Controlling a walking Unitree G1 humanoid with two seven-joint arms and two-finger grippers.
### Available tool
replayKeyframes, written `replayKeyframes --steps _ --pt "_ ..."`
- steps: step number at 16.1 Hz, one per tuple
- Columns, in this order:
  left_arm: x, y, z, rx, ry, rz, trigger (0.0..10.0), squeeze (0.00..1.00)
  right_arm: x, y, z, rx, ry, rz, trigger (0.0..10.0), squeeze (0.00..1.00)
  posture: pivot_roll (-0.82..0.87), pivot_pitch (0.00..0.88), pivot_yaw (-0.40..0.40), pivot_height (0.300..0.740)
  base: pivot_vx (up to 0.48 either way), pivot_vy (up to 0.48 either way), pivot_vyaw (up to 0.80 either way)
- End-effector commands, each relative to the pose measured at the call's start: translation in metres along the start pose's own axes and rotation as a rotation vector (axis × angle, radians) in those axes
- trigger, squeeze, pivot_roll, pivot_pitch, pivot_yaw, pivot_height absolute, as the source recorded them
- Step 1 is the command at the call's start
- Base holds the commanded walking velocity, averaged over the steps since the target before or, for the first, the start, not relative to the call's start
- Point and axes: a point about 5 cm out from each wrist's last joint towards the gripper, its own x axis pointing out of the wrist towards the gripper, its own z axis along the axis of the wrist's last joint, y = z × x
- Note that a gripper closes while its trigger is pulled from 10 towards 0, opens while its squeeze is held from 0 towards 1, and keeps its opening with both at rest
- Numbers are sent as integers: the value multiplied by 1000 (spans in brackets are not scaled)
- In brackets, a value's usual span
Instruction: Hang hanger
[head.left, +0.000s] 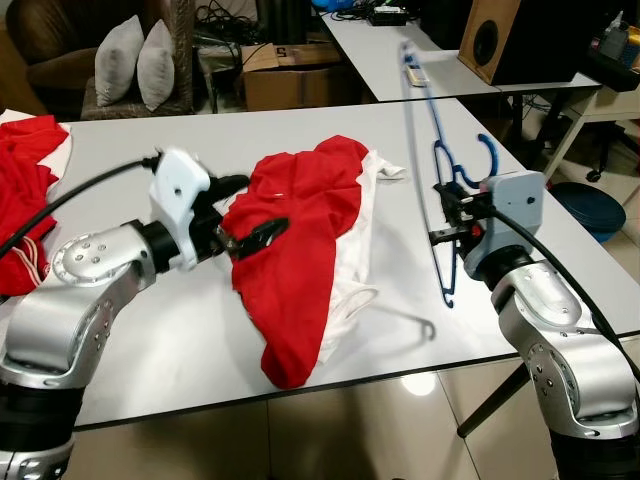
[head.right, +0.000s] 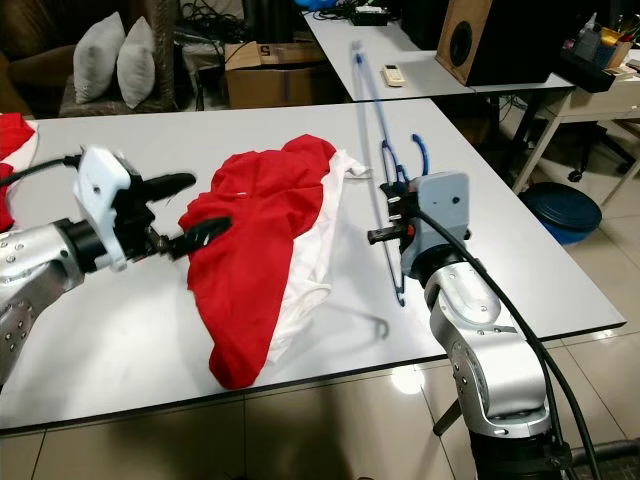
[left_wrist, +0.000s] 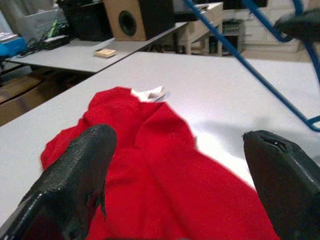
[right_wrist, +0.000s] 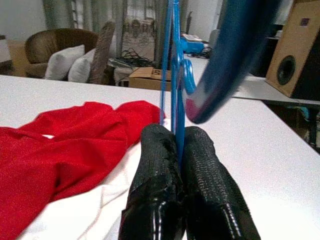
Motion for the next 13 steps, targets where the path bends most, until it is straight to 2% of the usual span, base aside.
replayKeyframes --steps 1,2,3,4,5,7,8,12,13 --pt "0 4 4 5 -18 33 10000 1000 1 0 3 -4 -16 8 10000 0 -88 1 -5 740 0 0 0" --pt "6 15 10 -54 -85 176 10000 1000 2 1 1 8 -6 2 10000 0 -85 0 -6 740 0 0 0" --pt "14 19 12 -95 -128 282 10000 0 2 0 -2 17 6 -21 10000 0 -83 0 -5 740 0 0 0" --pt "23 16 10 -133 -162 323 10000 0 3 1 -3 12 4 -26 10000 0 -83 0 -2 740 0 0 0" --pt "26 13 6 -126 -157 337 10000 0 3 1 -3 14 1 -24 10000 0 -82 0 -2 740 0 0 0" --pt "31 -3 -6 -109 -114 304 10000 0 4 4 -3 33 -11 -11 10000 0 -83 0 -2 740 0 0 0" --pt "32 -6 -7 -116 -111 301 10000 0 4 4 -3 40 -12 -6 10000 0 -83 0 -2 740 0 0 0" --pt "33 -5 -11 -137 -95 354 10000 0 4 6 -7 52 1 -3 10000 0 -83 0 -9 740 0 0 0" --pt "33 -5 -12 -138 -93 359 10000 0 4 5 -6 47 -15 -36 10000 0 -82 0 -10 740 0 0 0"
